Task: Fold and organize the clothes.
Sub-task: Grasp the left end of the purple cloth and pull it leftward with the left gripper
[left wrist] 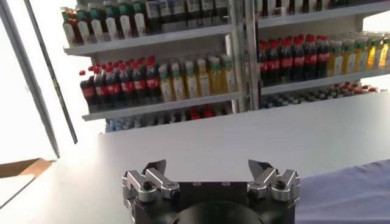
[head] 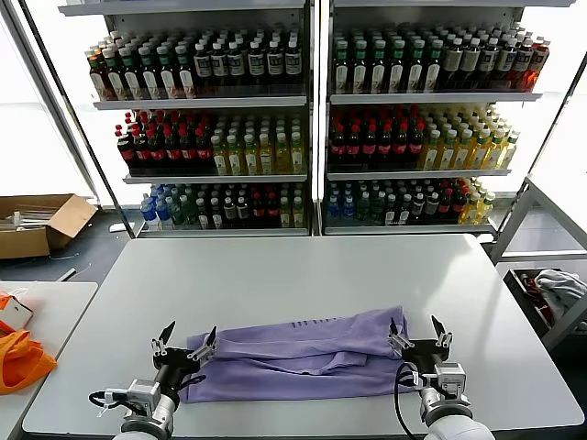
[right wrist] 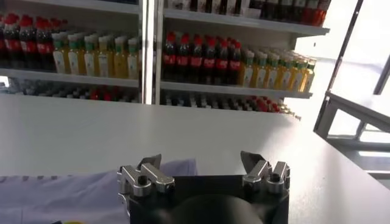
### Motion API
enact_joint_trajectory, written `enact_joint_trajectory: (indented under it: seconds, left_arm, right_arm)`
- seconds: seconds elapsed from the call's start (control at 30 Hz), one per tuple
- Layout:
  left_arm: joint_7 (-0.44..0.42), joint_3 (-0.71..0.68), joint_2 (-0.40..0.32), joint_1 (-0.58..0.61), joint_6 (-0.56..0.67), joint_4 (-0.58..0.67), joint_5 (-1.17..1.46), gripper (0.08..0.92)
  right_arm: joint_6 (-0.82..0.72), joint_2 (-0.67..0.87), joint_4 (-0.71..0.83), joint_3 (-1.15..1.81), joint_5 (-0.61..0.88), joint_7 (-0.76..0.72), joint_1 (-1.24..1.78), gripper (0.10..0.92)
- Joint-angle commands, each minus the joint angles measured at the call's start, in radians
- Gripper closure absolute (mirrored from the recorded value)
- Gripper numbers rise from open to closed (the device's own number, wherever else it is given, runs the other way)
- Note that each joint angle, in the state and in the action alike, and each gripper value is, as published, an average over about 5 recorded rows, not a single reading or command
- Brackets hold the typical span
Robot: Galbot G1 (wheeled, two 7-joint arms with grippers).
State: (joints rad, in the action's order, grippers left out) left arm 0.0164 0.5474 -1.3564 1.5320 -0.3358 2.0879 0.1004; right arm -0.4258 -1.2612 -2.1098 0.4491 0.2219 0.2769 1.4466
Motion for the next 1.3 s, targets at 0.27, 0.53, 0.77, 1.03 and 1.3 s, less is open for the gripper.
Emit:
enact_joint_trajectory:
  seconds: [0.27, 0.53, 0.77, 1.03, 1.3]
  left_arm:
    - [0.021, -0.003, -0.059, 0.048, -0.02, -0.014, 0.04, 0.177]
    - [0.015, -0.004, -0.062, 0.048, -0.027, -0.044, 0.069, 0.177]
    - [0.023, 0.006, -0.061, 0.041, -0.06, -0.062, 0.118, 0.177]
    - [0.02, 0.013, -0.058, 0.042, -0.06, -0.079, 0.115, 0.177]
    - [0.014, 0.008, -0.06, 0.045, -0.061, -0.092, 0.117, 0.301]
  right_arm:
    - [0.017, 0.007, -0.009, 0.002, 0.021, 0.004, -0.005, 0.203]
    - [0.016, 0.009, -0.011, -0.005, 0.021, 0.005, -0.006, 0.203]
    - [0.017, 0.011, -0.016, -0.007, 0.021, 0.006, -0.004, 0.203]
    - [0.018, 0.012, -0.018, -0.012, 0.021, 0.007, -0.001, 0.203]
    - [0.02, 0.016, -0.023, -0.007, 0.023, 0.006, 0.001, 0.203]
